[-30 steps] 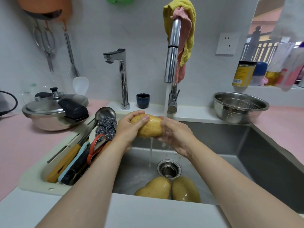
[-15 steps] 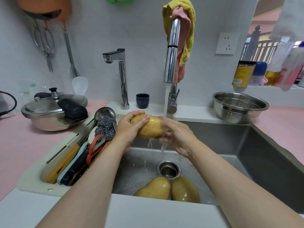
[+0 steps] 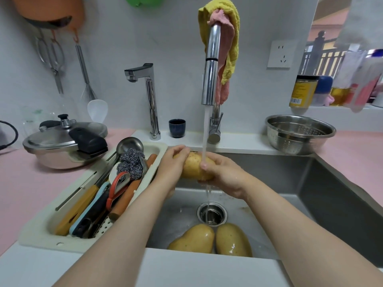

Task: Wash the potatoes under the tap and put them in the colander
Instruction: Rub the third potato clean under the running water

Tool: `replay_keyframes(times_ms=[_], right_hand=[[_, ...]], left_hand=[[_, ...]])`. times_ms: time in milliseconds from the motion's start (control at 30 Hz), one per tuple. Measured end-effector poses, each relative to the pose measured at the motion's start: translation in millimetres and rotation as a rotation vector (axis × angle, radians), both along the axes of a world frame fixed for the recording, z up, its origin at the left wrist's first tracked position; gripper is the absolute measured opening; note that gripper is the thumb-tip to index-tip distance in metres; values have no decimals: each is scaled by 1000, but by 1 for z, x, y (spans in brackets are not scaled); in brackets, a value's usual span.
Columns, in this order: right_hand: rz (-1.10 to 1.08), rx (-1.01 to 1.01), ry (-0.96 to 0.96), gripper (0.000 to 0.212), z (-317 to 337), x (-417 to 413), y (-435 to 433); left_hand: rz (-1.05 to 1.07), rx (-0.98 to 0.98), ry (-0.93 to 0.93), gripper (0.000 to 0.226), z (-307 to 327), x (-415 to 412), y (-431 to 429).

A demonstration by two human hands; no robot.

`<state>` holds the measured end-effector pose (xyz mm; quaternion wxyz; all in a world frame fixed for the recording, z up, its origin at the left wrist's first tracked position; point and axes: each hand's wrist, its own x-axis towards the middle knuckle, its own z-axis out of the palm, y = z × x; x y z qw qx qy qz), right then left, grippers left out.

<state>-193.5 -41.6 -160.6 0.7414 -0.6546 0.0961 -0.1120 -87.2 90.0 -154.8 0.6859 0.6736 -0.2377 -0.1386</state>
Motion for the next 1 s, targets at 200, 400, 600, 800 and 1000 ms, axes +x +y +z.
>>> replay_keyframes(times_ms=[200, 400, 600, 800, 1000], right_hand=[[129, -203, 103, 46, -2, -3, -4], [-5, -349, 87, 39, -2, -8, -1], [-252, -452, -9, 70, -3, -1, 2], [-239, -446, -117, 64, 7, 4, 9], [-144, -315, 70, 40, 8, -5, 15]], left_hand=[[-49, 97, -8, 17, 1, 2, 0], [-83, 15, -64, 23, 0, 1, -6], [-180, -54, 286, 59, -1, -4, -7], [115, -188, 291, 21, 3, -2, -17], [51, -108, 106, 11, 11, -10, -18]])
